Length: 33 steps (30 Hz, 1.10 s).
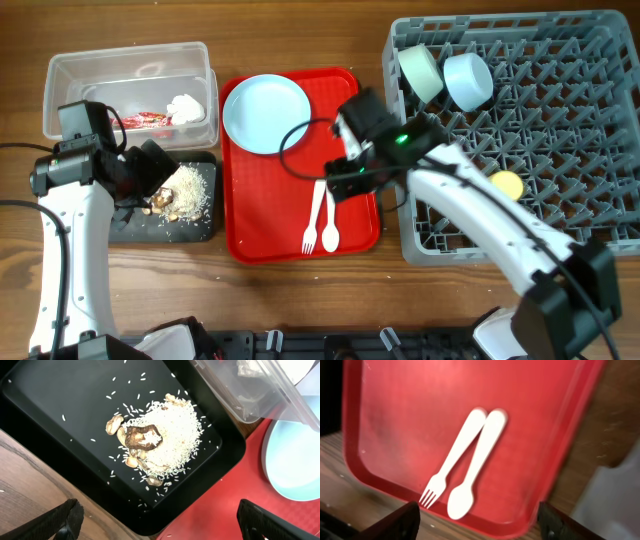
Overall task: Sort waste into correct bins and load items into the dishwasher rack
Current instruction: 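Pick the white spoon with the right gripper and drop it in the rack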
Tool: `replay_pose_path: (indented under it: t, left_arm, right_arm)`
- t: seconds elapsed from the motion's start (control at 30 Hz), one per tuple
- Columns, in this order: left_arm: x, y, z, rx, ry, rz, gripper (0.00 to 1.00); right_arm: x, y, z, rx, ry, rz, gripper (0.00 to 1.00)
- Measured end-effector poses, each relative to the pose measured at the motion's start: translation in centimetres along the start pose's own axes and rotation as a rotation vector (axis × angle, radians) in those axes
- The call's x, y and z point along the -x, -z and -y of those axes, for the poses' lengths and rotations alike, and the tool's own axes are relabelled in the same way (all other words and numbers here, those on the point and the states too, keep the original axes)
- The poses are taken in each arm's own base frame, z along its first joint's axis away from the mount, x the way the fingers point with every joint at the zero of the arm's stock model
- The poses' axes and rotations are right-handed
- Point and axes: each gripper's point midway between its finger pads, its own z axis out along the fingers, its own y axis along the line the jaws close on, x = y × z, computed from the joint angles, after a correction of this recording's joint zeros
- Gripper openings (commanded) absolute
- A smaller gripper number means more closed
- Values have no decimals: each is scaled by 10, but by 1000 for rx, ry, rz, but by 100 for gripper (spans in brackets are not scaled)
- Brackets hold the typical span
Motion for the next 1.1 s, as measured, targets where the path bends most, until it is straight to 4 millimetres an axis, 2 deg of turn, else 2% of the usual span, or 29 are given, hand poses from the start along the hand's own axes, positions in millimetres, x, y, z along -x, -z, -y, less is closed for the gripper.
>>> replay_pose_path:
  t: [0.13,0.17,0.27,0.33,0.4,0.47,0.53,0.6,0.67,0.73,0.83,0.93,1.0,1.07,1.1]
  left_arm:
    - [0,0,0,0,0,0,100]
    - [0,0,0,0,0,0,100]
    - [0,0,0,0,0,0,100]
    - [0,0,0,0,0,0,100]
    - [0,0,0,0,0,0,100]
    - [0,0,0,0,0,0,100]
    - [0,0,0,0,0,0,100]
    - [0,0,0,0,0,0,100]
    - [0,0,0,0,0,0,100]
    - [0,0,0,0,0,0,100]
    - [0,0,0,0,0,0,100]
    - [0,0,0,0,0,0,100]
    - [0,0,0,0,0,0,100]
    - [0,0,0,0,0,0,100]
    - [0,0,0,0,0,0,100]
  right_arm:
    - [-26,-48,-9,-78,-3,-57,76]
    - [-32,-67,-9,-119,8,-76,76]
    - [-33,-85,-6,-150,6,-88,71]
    - [-42,-102,3,-192,-3,-134,68]
    - [-43,-108,10,-228,-6,-147,52]
    - [-43,-108,10,-233,-13,-146,41]
    - [-41,-108,10,-235,-12,-140,22]
    - [-40,-108,11,-238,-13,-139,11]
    - [-39,-108,13,-239,-22,-137,4]
    - [-36,-106,17,-240,-36,-133,4]
    - [-32,-93,24,-238,-60,-117,4]
    - [-5,-34,33,-207,-99,35,4]
    - [12,14,56,-217,-148,163,4]
    - [13,36,86,-255,-211,197,4]
    - [13,40,100,-273,-241,197,4]
